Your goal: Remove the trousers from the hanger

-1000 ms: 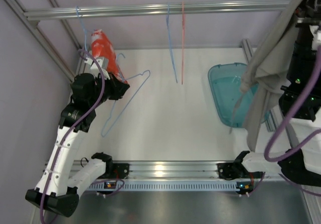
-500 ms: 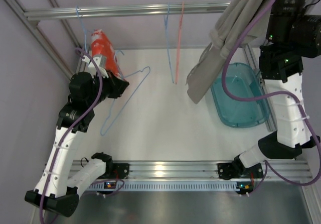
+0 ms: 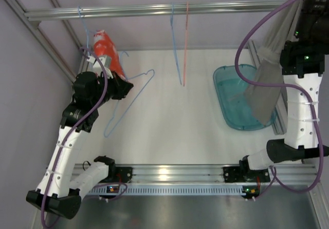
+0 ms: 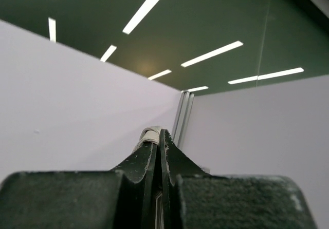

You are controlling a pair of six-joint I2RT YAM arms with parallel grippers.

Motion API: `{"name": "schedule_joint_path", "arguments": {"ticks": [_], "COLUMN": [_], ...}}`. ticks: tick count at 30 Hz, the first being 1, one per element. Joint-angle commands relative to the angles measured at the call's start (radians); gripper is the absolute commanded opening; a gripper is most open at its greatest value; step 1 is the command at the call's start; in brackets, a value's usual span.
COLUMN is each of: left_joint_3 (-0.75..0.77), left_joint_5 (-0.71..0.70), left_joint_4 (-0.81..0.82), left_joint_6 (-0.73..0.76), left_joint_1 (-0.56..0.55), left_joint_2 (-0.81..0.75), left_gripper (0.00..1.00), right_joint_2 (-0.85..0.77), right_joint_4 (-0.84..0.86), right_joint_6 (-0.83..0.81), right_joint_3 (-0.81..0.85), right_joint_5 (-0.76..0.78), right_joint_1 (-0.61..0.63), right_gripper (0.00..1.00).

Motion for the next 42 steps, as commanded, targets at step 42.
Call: {"name": "schedule_joint_path", "arguments": {"ticks": [42], "left_joint_3": [0.032], "left_joint_5": [0.031], "left_joint_4": [0.056], "left_joint_6": [0.007], "left_joint_1": [0.002], "left_joint_2": [-0.007], "left_gripper": [0.0], "right_joint_2": [-0.326], "right_joint_4": [0.299], "right_joint_6": [0.194], "right_joint_3": [-0.863], "right_joint_5": [-0.033], "right_joint_1": [-0.104], "right_gripper": [0.0]}}
